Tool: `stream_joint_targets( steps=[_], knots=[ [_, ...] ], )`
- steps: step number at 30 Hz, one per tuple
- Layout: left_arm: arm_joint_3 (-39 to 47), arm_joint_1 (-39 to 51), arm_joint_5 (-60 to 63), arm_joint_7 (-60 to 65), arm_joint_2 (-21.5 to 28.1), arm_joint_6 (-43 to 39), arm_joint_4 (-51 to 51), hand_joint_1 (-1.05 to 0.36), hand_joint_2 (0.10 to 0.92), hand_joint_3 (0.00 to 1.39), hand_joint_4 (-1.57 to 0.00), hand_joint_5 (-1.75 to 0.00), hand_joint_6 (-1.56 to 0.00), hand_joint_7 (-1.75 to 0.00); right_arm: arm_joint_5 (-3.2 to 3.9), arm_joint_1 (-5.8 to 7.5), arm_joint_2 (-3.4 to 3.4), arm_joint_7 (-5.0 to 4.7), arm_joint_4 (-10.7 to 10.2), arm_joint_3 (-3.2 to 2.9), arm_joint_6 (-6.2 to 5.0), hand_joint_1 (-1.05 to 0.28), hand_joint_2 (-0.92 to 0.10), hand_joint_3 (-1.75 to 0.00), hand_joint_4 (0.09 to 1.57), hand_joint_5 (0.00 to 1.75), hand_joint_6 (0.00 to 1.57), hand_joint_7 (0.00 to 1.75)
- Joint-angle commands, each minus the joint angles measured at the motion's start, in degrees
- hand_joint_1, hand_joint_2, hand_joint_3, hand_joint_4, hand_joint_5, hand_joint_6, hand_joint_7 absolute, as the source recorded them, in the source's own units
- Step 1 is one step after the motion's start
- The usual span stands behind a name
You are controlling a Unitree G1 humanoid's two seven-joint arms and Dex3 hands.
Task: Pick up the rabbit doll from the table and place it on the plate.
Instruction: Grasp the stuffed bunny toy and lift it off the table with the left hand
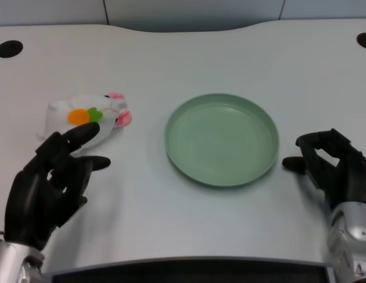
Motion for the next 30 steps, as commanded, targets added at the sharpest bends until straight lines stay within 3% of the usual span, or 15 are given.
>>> stream_joint_targets(
  steps=[1,3,7,9,15,18,20,23,25,30],
  knots=[
    [-0.4,-2.0,4.8,0.4,3.9,-3.7,1.1,-0.58,0.921,0.42,-0.17,-1.21,-0.3,-0.5,-0.08,-0.1,0.23,-0.1,0.2,0.07,-0.4,-0.75,-0.92,-0.2,0.84,0.84,0.7,1.32],
    [-0.5,-2.8,6.9,0.9,5.6,-3.9,0.7,-0.58,0.921,0.38,-0.16,-1.11,-0.28,-0.45,-0.23,-0.15,0.19,-0.04,0.5,0.15,-0.93,-0.74,-0.92,-0.2,0.84,0.84,0.7,1.32],
    [-0.3,-5.1,8.8,1.6,8.2,-4.8,0.7,-0.54,0.921,0.33,-0.15,-1.02,-0.28,-0.36,-0.09,-0.28,0.31,-0.22,0.2,0.1,0.0,-0.74,-0.92,-0.2,0.84,0.84,0.71,1.32],
    [-0.3,-6.7,10.8,2.0,10.2,-4.0,0.2,-0.58,0.921,0.27,-0.12,-1.0,-0.27,-0.26,-0.29,-0.36,0.26,-0.15,0.3,0.28,-0.18,-0.73,-0.92,-0.21,0.84,0.84,0.7,1.32],
    [-1.5,-10.0,18.4,3.3,15.3,-2.9,-0.1,-0.54,0.921,0.14,-0.02,-0.87,-0.26,-0.14,-0.56,-0.26,0.49,-0.87,-0.7,0.52,1.24,-0.75,-0.92,-0.22,0.84,0.84,0.7,1.32],
    [-2.8,-12.0,25.8,4.3,19.2,-0.8,-0.7,-0.59,0.921,0.1,0.0,-0.85,-0.24,-0.11,-0.17,-0.17,0.66,-0.58,-0.7,0.37,0.85,-0.74,-0.92,-0.21,0.84,0.85,0.7,1.32],
    [-4.1,-13.7,31.9,4.7,22.2,1.1,-1.3,-0.62,0.921,0.09,0.0,-0.83,-0.23,-0.09,-0.54,-0.06,0.69,-0.96,-1.1,0.56,1.16,-0.74,-0.92,-0.21,0.84,0.85,0.7,1.32],
    [-6.2,-16.4,40.0,6.9,25.2,2.6,-1.0,-0.7,0.921,0.07,-0.05,-0.78,-0.28,-0.08,-0.8,0.03,0.66,-1.15,-1.0,0.69,0.65,-0.74,-0.92,-0.22,0.84,0.85,0.69,1.33],
    [-7.5,-17.9,43.7,6.7,26.7,4.3,-0.8,-0.71,0.921,0.07,-0.07,-0.76,-0.29,-0.07,-0.56,-0.02,0.69,-1.16,-1.0,0.6,1.05,-0.73,-0.92,-0.22,0.83,0.85,0.69,1.33],
    [-12.5,-23.7,54.2,3.8,30.6,10.9,0.2,-0.78,0.921,0.04,-0.06,-0.6,-0.28,-0.02,-0.26,-0.19,0.52,-0.65,0.0,0.43,0.53,-0.74,-0.92,-0.21,0.84,0.84,0.7,1.32]
  ],
)
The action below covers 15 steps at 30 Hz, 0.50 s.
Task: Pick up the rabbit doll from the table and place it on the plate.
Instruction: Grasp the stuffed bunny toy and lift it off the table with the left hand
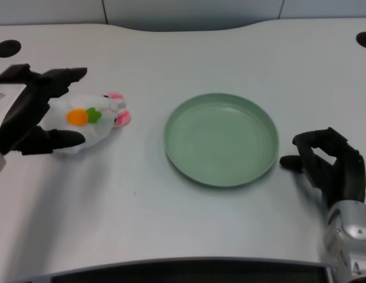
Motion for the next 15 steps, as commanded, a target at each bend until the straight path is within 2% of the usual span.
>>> stream_joint_targets(
  steps=[1,5,9,12,15],
  knots=[
    [-3.2,-3.9,5.1,-1.9,2.4,3.1,1.0,-0.79,0.921,0.04,-0.07,-0.59,-0.28,-0.02,0.26,0.04,0.17,0.27,0.3,-0.13,0.22,-0.75,-0.92,-0.2,0.84,0.84,0.7,1.32],
    [-6.1,-8.1,8.1,-3.5,3.7,4.6,3.8,-0.8,0.921,0.04,-0.11,-0.54,-0.29,-0.01,0.51,0.3,0.38,0.44,-0.2,-0.21,0.35,-0.74,-0.92,-0.2,0.85,0.84,0.71,1.31],
    [-8.2,-10.9,9.2,-4.9,4.5,5.1,6.2,-0.81,0.921,0.05,-0.13,-0.5,-0.29,-0.01,0.29,0.59,0.53,-0.01,-1.1,-0.07,1.09,-0.75,-0.92,-0.19,0.85,0.84,0.71,1.31],
    [-9.9,-13.2,9.1,-5.8,4.5,4.8,9.1,-0.81,0.921,0.06,-0.12,-0.49,-0.29,-0.01,-0.29,1.15,0.42,-0.09,-1.6,0.29,0.2,-0.73,-0.92,-0.2,0.84,0.84,0.7,1.31],
    [-11.7,-14.8,9.1,-6.8,3.7,5.1,10.7,-0.83,0.921,0.09,-0.11,-0.47,-0.28,0.0,0.57,1.47,0.02,0.74,-2.0,-0.25,0.7,-0.74,-0.92,-0.2,0.85,0.84,0.71,1.32]
  ],
)
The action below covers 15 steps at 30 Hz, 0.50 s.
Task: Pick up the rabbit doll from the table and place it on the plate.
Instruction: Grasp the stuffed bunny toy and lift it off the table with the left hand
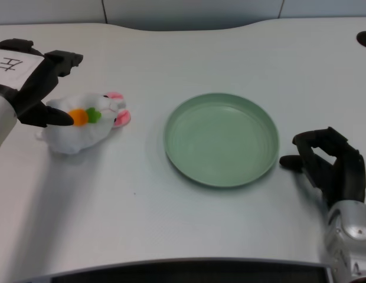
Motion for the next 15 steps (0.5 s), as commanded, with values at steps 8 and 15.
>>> stream_joint_targets(
  steps=[8,15],
  knots=[
    [-3.7,-4.1,-1.3,-2.0,-2.0,1.5,4.6,-0.85,0.921,0.13,-0.09,-0.43,-0.24,0.0,1.19,1.27,-0.32,1.56,-1.9,-0.87,1.14,-0.75,-0.92,-0.2,0.85,0.85,0.73,1.32],
    [-5.3,-6.2,-2.7,-3.7,-3.5,2.8,7.8,-0.88,0.921,0.13,-0.08,-0.4,-0.2,0.0,0.79,1.52,-0.35,1.22,-2.5,-0.8,1.07,-0.75,-0.92,-0.2,0.85,0.88,0.74,1.31]
  ],
)
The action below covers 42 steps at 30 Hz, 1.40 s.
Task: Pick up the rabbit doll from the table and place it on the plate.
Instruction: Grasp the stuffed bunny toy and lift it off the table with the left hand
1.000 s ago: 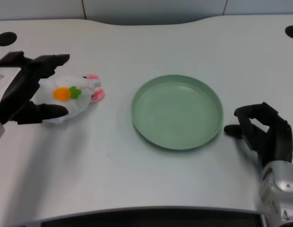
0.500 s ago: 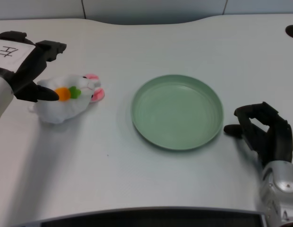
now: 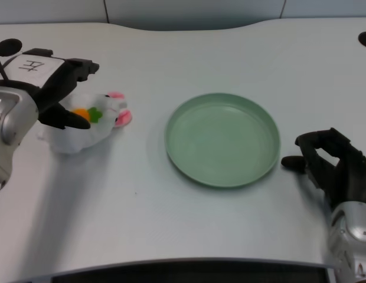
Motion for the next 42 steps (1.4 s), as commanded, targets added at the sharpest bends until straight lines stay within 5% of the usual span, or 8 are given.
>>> stream_joint_targets(
  steps=[1,4,10,14,24,27,31,42],
  knots=[
    [-0.9,-1.8,-0.8,-1.4,-0.6,1.1,2.0,-0.88,0.921,0.13,-0.07,-0.39,-0.2,0.0,-0.4,0.84,-0.08,-0.74,-1.3,0.02,0.34,-0.76,-0.92,-0.2,0.85,0.88,0.74,1.32],
    [-1.4,-3.0,-1.2,-2.2,-1.2,2.2,3.8,-0.89,0.921,0.12,-0.06,-0.37,-0.19,0.0,-0.64,1.01,-0.2,-0.73,-1.1,0.04,-0.37,-0.75,-0.92,-0.21,0.84,0.88,0.73,1.32],
    [-2.7,-5.9,-2.3,-3.5,-2.3,3.6,9.0,-0.9,0.921,0.1,-0.05,-0.32,-0.17,0.0,-0.37,1.26,-0.16,-0.91,-2.7,-0.11,1.55,-0.74,-0.92,-0.21,0.83,0.88,0.73,1.33],
    [-4.6,-8.8,-2.3,-3.0,-3.0,3.0,15.5,-0.9,0.921,0.09,-0.03,-0.28,-0.16,0.0,-0.39,1.33,-0.41,-0.51,-2.0,-0.15,0.45,-0.75,-0.92,-0.21,0.83,0.88,0.72,1.33],
    [-10.8,-14.2,-0.6,0.0,-5.0,-0.5,27.8,-0.96,0.921,0.08,0.0,-0.21,-0.12,0.0,-0.24,1.97,0.0,-0.99,-3.8,-0.1,1.65,-0.76,-0.92,-0.2,0.83,0.89,0.71,1.34],
    [-12.7,-15.3,-0.1,1.2,-5.8,-2.2,31.3,-0.98,0.921,0.09,0.0,-0.17,-0.1,0.0,-0.11,2.08,0.04,-0.64,-3.2,-0.2,0.72,-0.76,-0.92,-0.2,0.83,0.89,0.71,1.34],
    [-14.1,-16.0,-0.1,3.6,-6.5,-4.1,34.6,-1.0,0.921,0.09,0.0,-0.16,-0.09,0.0,-0.29,2.38,0.2,-1.07,-4.1,-0.05,1.53,-0.76,-0.92,-0.2,0.82,0.89,0.71,1.34],
    [-18.9,-19.3,2.3,11.8,-9.9,-6.5,45.9,-1.0,0.92,0.05,0.0,-0.13,-0.07,0.0,0.19,2.7,0.32,-0.53,-4.7,-0.22,1.25,-0.76,-0.92,-0.19,0.82,0.91,0.73,1.33]
  ],
)
